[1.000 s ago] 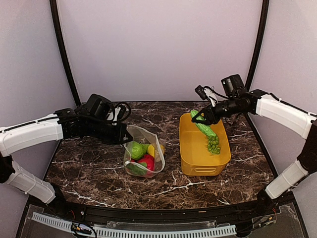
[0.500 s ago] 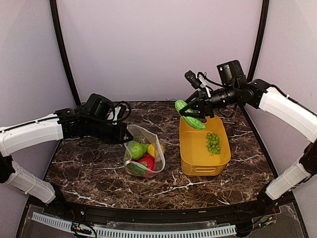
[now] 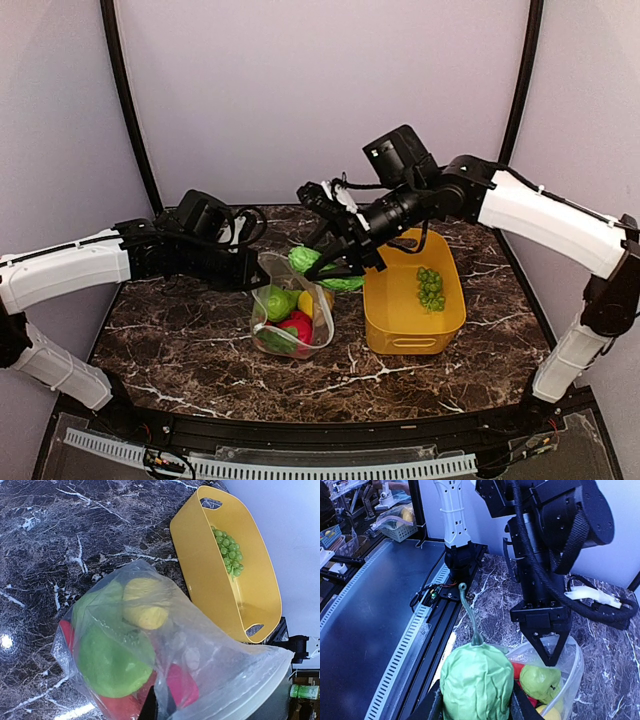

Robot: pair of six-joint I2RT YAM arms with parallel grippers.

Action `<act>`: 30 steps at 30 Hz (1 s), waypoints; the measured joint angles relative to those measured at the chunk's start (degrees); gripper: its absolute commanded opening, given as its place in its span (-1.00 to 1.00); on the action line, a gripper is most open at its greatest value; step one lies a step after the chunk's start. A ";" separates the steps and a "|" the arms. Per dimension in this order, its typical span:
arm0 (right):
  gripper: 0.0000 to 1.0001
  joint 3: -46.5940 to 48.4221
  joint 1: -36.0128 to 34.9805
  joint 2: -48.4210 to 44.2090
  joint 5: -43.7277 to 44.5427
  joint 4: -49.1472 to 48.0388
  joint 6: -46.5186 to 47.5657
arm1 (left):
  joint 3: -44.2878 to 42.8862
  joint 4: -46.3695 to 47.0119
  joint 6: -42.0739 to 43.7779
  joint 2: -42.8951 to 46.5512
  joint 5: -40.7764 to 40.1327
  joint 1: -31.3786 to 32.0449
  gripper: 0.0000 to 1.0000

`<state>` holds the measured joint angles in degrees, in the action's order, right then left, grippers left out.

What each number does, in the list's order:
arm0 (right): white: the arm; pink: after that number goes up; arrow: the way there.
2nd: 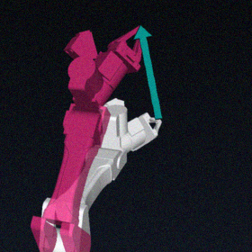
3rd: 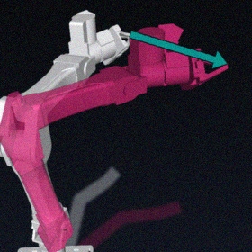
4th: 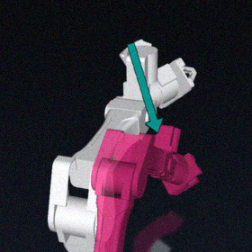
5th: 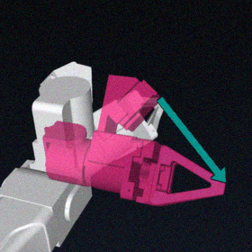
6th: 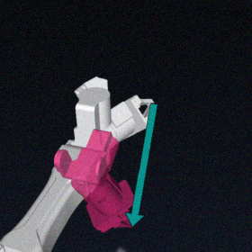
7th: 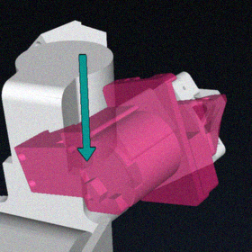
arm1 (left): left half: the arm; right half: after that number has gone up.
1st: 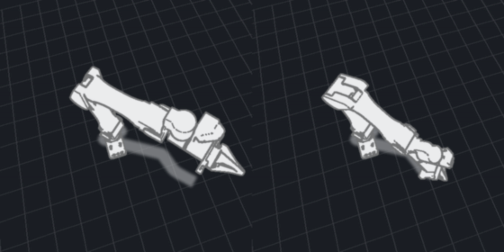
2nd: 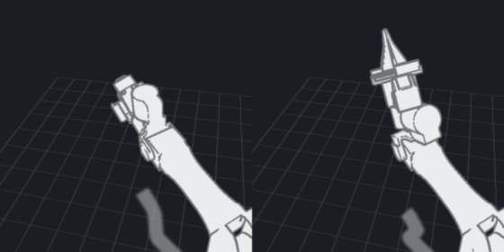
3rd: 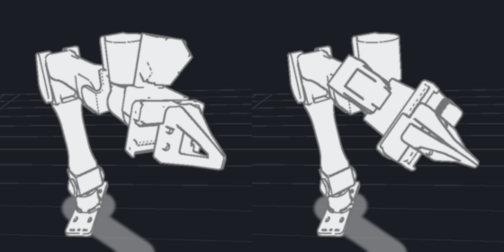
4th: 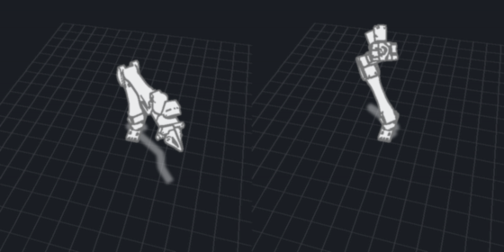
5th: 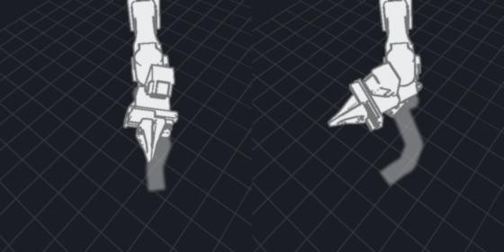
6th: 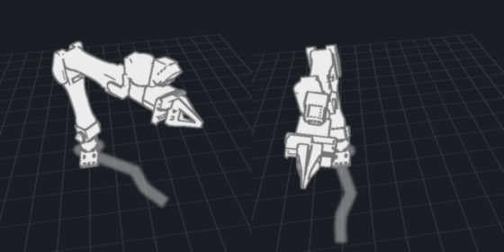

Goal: Place the food in the zip-top bag and seal the zipper
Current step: Place the fake vegetable in the zipper food storage bag.

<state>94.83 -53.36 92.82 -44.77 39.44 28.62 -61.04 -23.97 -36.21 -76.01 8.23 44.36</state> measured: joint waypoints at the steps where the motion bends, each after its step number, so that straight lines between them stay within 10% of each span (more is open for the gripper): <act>1: -0.51 0.76 -0.79 1.11 0.13 0.07 1.01 | 0.00 0.00 0.00 0.00 0.04 0.00 -0.99; 22: -0.52 10.64 -5.64 17.97 -2.34 -2.36 9.46 | -0.13 -0.37 1.09 0.00 0.11 0.00 -0.99; 30: 0.04 12.22 -5.64 23.02 -2.95 -3.02 10.95 | -0.57 -1.53 1.27 -0.07 -0.11 0.00 -0.99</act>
<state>107.04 -59.00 115.83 -47.72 36.42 39.57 -61.60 -25.50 -34.94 -76.07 8.12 44.36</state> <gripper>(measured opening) 0.411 0.010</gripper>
